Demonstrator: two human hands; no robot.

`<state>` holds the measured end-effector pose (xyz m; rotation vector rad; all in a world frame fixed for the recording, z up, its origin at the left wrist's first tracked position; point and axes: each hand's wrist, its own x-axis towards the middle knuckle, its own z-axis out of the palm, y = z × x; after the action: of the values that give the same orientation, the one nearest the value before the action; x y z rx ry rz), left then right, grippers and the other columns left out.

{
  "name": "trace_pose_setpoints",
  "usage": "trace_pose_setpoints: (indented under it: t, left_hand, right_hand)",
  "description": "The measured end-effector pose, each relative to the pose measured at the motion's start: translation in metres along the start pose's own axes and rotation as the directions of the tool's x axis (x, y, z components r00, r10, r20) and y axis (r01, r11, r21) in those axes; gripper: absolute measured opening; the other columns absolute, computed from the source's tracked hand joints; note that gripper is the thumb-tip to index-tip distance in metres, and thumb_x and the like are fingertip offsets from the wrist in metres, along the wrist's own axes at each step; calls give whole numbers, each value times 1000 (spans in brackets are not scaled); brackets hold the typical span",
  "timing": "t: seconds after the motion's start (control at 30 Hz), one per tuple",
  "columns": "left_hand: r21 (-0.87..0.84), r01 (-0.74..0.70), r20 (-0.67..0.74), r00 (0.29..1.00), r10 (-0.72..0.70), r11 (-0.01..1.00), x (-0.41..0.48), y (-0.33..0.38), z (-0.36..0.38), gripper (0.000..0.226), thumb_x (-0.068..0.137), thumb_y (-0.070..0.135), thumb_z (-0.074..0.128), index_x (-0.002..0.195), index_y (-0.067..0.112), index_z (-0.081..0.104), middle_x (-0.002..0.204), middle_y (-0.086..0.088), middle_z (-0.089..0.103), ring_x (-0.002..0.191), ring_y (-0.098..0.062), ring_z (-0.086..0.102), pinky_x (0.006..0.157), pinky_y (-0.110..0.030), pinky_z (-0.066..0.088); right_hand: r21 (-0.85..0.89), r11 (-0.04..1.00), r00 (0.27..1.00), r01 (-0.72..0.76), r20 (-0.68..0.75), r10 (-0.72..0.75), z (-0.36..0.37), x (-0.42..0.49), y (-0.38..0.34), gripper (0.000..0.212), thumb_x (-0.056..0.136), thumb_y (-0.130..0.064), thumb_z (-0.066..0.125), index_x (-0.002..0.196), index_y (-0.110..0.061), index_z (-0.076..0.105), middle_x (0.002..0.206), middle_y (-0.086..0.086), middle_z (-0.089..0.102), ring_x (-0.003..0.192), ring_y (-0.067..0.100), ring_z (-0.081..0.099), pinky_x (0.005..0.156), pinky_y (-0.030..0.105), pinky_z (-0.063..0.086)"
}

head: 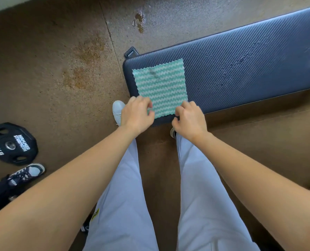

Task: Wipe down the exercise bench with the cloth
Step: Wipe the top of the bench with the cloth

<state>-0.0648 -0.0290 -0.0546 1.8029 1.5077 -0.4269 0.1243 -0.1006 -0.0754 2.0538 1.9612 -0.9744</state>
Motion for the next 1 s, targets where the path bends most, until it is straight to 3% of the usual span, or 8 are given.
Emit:
trace_pose_setpoints:
  t: [0.07,0.1,0.2,0.3,0.47,0.67,0.83,1.0]
  left_hand:
    - [63,-156,-196,967,166,986,15,-6,13,29,95,18,57,122,11,65,123,-8,64,118,-30,56,91,-48,53]
    - [97,-228,-206,948,244,969,20,-6,16,38,97,18,55,133,8,60,138,-12,59,129,-33,52,102,-49,49]
    - [238,-298,-37,948,315,924,41,-10,35,63,107,31,39,162,7,21,171,-14,15,159,-31,13,128,-47,18]
    - [395,-286,-30,946,324,873,43,-16,36,67,110,44,23,164,11,-1,173,-10,-2,160,-25,-2,130,-46,2]
    - [411,-226,-158,936,313,883,79,-23,-7,67,110,48,16,165,11,2,173,-11,1,160,-26,1,129,-50,3]
    - [403,-144,-182,955,233,904,75,-21,-14,69,110,48,14,163,6,3,171,-21,2,159,-36,3,128,-54,7]
    - [445,-226,-73,955,287,866,22,-14,35,75,109,52,18,163,2,0,169,-27,0,158,-41,0,128,-54,8]
    - [479,-344,88,934,346,808,-31,8,88,79,109,51,25,162,1,-4,168,-28,-8,157,-43,-7,128,-54,4]
  right_hand:
    - [116,990,995,83,-68,-75,11,9,-9,25,88,-9,61,111,0,65,129,20,59,121,40,54,97,46,50]
    - [132,983,989,127,-95,-115,12,14,-13,36,93,-8,58,127,2,59,148,22,47,138,41,43,112,46,40]
    - [83,990,992,118,-43,-114,25,40,-13,59,106,-25,41,159,-6,23,169,14,11,157,36,5,127,52,11]
    - [-134,988,996,78,-35,-84,19,56,-6,64,109,-42,27,163,-17,6,171,11,1,157,35,-2,126,52,2]
    - [-219,970,985,107,-106,-132,-22,108,-14,62,107,-50,20,163,-26,9,171,9,6,157,37,4,125,56,3]
    - [-239,964,982,117,-119,-148,-23,115,-21,61,107,-53,16,163,-29,8,171,9,7,156,40,6,124,61,8]
    - [-182,982,994,56,-85,-72,21,35,-10,63,108,-52,24,163,-26,7,170,14,5,155,42,3,124,62,6]
    - [-104,988,992,-112,-64,106,64,-46,4,66,108,-49,30,163,-24,4,170,14,-5,156,39,-4,126,56,1]
